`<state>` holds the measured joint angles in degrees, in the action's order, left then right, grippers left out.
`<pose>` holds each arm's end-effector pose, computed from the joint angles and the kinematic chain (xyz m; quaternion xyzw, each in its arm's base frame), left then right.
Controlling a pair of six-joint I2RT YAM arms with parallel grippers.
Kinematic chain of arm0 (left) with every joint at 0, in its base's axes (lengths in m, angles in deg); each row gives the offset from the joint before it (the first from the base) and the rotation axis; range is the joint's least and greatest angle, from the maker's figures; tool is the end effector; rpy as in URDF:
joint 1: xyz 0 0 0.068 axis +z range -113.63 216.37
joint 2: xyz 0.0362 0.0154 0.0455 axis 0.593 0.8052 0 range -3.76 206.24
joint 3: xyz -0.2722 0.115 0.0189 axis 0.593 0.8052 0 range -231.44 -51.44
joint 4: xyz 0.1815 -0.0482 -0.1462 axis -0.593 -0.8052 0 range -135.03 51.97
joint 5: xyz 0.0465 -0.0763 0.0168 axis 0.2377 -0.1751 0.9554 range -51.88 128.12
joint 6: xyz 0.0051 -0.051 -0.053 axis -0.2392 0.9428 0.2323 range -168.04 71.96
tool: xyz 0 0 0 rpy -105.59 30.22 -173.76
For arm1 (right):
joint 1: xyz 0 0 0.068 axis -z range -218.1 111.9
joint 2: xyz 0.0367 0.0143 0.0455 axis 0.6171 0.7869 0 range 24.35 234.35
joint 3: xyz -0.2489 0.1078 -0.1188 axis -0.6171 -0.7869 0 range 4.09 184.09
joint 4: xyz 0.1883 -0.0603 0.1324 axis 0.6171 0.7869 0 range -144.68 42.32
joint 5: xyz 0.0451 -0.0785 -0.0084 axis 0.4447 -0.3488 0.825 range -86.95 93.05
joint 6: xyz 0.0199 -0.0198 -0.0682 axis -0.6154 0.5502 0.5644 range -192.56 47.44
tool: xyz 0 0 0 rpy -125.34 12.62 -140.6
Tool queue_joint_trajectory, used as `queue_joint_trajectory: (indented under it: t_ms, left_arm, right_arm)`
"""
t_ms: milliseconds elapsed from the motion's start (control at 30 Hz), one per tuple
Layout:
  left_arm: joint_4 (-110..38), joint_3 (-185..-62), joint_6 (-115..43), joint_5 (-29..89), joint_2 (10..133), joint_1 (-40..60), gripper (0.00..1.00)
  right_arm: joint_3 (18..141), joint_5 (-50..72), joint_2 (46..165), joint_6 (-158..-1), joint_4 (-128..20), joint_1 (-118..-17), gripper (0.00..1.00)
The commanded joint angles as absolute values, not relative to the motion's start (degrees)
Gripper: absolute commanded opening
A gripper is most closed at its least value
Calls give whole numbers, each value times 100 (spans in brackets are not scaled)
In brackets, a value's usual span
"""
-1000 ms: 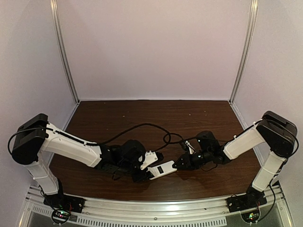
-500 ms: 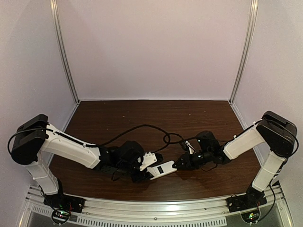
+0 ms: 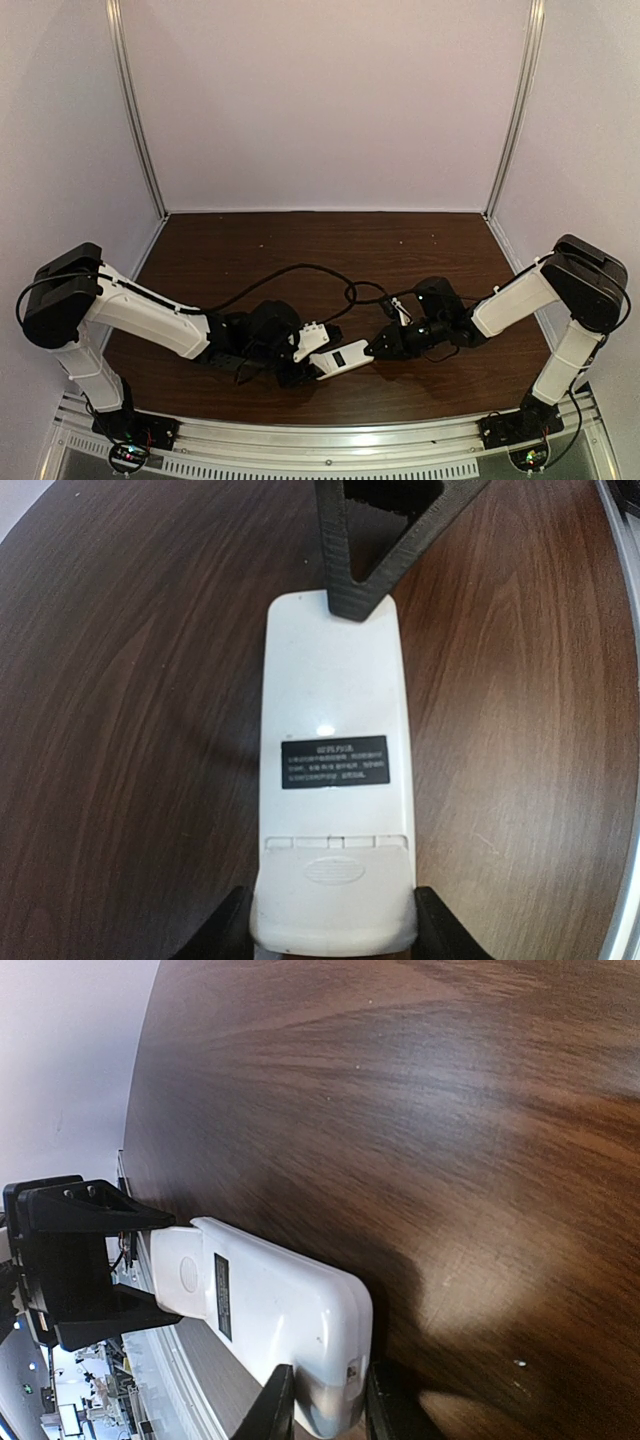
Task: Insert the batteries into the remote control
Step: Load the battery cover onto the remote control.
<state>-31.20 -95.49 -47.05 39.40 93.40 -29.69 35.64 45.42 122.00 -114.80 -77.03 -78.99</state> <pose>0.1350 -0.3007 0.1615 0.4956 0.7846 -0.1970 0.3161 0.1911 0.2203 0.1397 -0.1319 0.8591 0.4917 0.0536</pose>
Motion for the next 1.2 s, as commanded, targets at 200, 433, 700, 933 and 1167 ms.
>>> queue_joint_trajectory:
  t_ms: [200,433,700,933,1167]
  left_arm:
    - [-3394,-10051,-5090,4613,9495,-2910,23]
    - [-3627,-10205,-5042,4570,9537,-2911,23]
    - [-3517,-10003,-4826,4486,9706,-2911,24]
    - [-3420,-9815,-4641,4422,9833,-2902,31]
    - [-3370,-9729,-4586,4332,9859,-2900,38]
  right_arm:
    - [3585,4716,12421,-11337,-7517,-8103,25]
    - [3585,4721,12435,-11335,-7544,-8100,25]
    - [3590,4726,12437,-11340,-7535,-8102,25]
    - [3623,4734,12464,-11327,-7496,-8100,25]
    - [3647,4717,12478,-11308,-7454,-8099,25]
